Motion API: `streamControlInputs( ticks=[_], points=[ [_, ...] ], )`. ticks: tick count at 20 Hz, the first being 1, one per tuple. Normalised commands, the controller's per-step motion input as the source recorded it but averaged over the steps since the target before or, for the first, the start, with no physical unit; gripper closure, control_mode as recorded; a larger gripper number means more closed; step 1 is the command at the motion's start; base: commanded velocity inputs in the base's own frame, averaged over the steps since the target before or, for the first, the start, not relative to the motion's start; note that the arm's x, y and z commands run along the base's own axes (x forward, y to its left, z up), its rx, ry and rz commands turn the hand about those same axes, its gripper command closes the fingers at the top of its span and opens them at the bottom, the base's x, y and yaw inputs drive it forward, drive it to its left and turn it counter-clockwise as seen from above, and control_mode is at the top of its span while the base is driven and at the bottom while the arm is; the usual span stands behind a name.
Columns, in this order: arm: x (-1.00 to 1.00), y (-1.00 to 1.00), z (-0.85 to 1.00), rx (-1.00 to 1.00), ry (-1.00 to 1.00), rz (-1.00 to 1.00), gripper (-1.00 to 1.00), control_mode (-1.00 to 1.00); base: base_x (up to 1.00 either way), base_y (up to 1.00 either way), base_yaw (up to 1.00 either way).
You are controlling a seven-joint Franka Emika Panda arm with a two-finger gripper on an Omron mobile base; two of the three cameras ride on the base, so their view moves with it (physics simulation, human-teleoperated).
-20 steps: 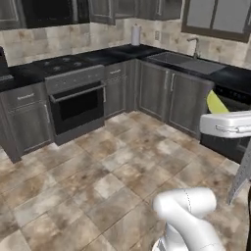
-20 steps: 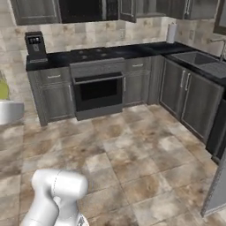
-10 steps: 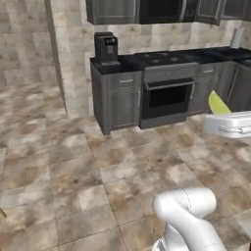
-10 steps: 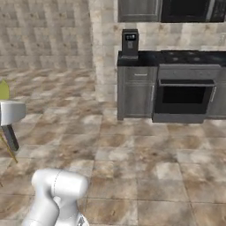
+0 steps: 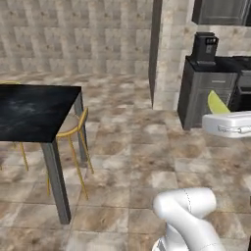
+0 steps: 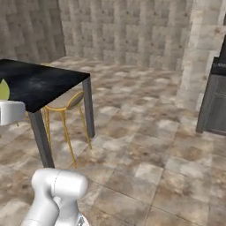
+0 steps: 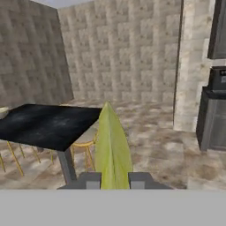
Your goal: There is a bowl on the dining counter. Grab a lemon wedge from the fridge and place it in the bowl. Then get the liquor bottle and glass cup from the cabinet and place them next to the bowl.
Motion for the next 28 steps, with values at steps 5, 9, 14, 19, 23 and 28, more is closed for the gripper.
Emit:
streamControlInputs(
  ticks=[5,9,14,19,23,28],
  points=[
    [0.00,0.00,0.00,0.00,0.00,0.00,1.00,1.00,-0.37,0.89,0.62],
    [0.00,0.00,0.00,0.00,0.00,0.00,1.00,1.00,-0.01,0.96,0.49],
    [0.00,0.00,0.00,0.00,0.00,0.00,1.00,1.00,0.23,0.90,0.38],
    [0.00,0.00,0.00,0.00,0.00,0.00,1.00,1.00,0.61,0.83,0.26],
    [0.00,0.00,0.00,0.00,0.00,0.00,1.00,1.00,0.68,0.92,0.20],
    [0.00,0.00,0.00,0.00,0.00,0.00,1.00,1.00,0.90,0.91,0.11]
  ],
)
